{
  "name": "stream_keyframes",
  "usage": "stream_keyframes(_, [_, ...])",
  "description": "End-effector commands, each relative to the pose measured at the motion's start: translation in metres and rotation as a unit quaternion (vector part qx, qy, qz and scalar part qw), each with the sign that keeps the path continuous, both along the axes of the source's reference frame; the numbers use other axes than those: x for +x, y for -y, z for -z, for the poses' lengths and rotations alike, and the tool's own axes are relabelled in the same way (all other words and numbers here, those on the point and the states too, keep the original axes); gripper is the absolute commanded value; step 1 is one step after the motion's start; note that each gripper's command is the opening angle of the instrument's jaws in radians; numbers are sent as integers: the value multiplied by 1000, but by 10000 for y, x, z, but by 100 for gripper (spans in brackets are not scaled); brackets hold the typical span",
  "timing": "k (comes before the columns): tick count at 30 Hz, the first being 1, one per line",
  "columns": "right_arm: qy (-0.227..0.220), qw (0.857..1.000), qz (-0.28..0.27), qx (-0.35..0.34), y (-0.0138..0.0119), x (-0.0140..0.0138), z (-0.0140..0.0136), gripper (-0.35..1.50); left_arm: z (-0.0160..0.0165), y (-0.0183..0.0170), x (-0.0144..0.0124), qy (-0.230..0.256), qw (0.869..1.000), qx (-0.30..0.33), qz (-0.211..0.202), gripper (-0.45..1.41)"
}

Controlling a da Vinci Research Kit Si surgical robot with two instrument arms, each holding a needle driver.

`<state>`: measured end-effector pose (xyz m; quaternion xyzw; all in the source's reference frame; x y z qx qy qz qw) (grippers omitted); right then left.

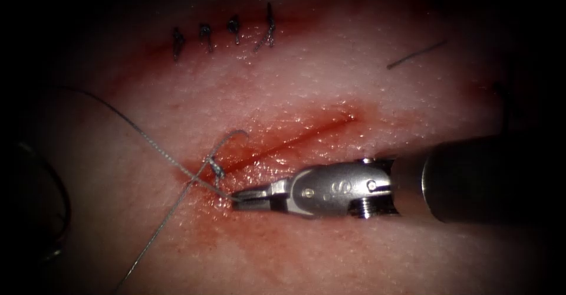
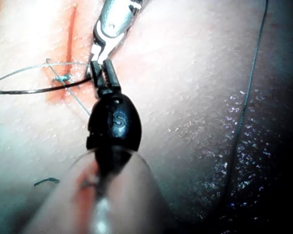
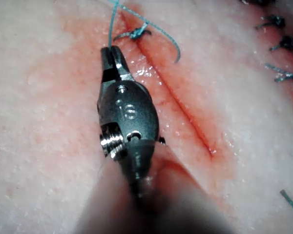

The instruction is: Wound Closure

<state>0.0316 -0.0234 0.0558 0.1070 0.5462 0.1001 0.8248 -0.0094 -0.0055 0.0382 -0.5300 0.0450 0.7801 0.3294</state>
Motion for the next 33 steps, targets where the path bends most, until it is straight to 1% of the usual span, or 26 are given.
stream_keyframes(1, [-1, 1000, 10, 5, 14, -2, 8, -35, -7, 7, -6, 1, 1000, 1, 0, -45])
stream_keyframes(5, [-10, 999, 32, 15, 35, -13, 45, -35, -15, 8, -5, 2, 1000, -3, -2, -45])
stream_keyframes(8, [-19, 999, 45, 23, 55, -18, 79, -35, -22, 10, -6, 3, 1000, -6, -5, -45])
stream_keyframes(10, [-22, 998, 52, 27, 68, -19, 103, -35, -26, 12, -9, -1, 1000, -4, -15, -45])
stream_keyframes(14, [-30, 997, 60, 33, 85, -16, 138, -35, -30, 18, -17, -8, 999, -1, -33, -45])
stream_keyframes(17, [-31, 997, 61, 37, 90, -8, 156, -35, -29, 21, -22, -8, 999, 1, -38, -45])
stream_keyframes(20, [-31, 998, 52, 24, 78, 0, 162, -35, -28, 22, -23, -7, 999, 2, -40, -45])
stream_keyframes(21, [-28, 999, 41, 17, 72, 1, 161, 14, -28, 22, -23, -7, 999, 2, -40, -45])
stream_keyframes(22, [-25, 999, 31, 5, 64, 2, 159, 51, -28, 22, -23, -8, 999, 2, -41, -45])
stream_keyframes(24, [-25, 999, 18, -8, 51, 0, 155, 98, -28, 21, -22, -9, 999, 3, -42, -45])
stream_keyframes(26, [-26, 999, 1, -22, 35, -5, 146, 116, -28, 21, -21, -9, 999, 4, -44, -45])
stream_keyframes(27, [-25, 999, -4, -27, 28, -7, 142, 120, -29, 21, -20, -9, 999, 4, -44, -45])
stream_keyframes(30, [-19, 999, -9, -38, 10, -15, 126, 121, -30, 20, -19, -9, 999, 4, -44, -45])
stream_keyframes(33, [-14, 999, -15, -50, -4, -18, 105, 118, -32, 20, -17, -10, 999, 4, -46, -45])
